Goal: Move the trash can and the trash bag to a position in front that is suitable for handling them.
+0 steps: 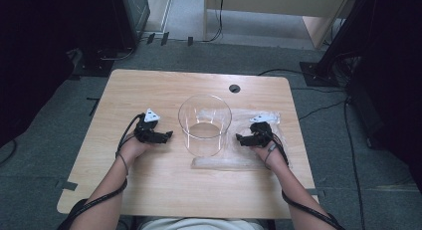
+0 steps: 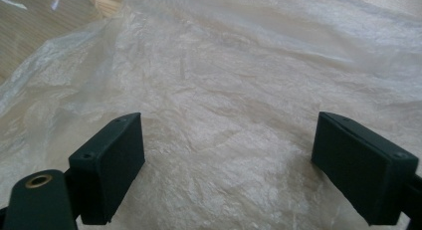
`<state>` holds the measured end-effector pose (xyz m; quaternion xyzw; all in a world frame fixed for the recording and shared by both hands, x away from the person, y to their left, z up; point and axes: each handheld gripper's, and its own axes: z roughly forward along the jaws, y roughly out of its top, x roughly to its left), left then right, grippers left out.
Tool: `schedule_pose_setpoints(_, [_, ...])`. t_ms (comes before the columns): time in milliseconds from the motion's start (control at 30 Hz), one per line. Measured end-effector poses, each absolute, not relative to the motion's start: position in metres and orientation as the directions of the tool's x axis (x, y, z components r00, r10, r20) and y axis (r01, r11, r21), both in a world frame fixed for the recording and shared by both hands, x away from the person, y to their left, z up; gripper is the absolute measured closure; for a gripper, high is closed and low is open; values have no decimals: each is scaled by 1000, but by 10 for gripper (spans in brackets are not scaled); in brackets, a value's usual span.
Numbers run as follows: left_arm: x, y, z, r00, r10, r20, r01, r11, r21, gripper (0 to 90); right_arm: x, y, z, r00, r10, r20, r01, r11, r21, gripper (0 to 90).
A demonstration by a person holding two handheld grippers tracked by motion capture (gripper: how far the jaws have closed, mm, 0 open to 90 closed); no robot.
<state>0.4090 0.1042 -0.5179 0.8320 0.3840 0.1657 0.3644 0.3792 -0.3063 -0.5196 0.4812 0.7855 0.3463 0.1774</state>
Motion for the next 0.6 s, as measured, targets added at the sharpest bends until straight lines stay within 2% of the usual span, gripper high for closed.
schedule_pose_setpoints(600, [416, 103, -515, 672, 741, -5, 512, -460, 726, 159, 381, -316, -513, -479, 872, 102, 656, 278, 702, 188])
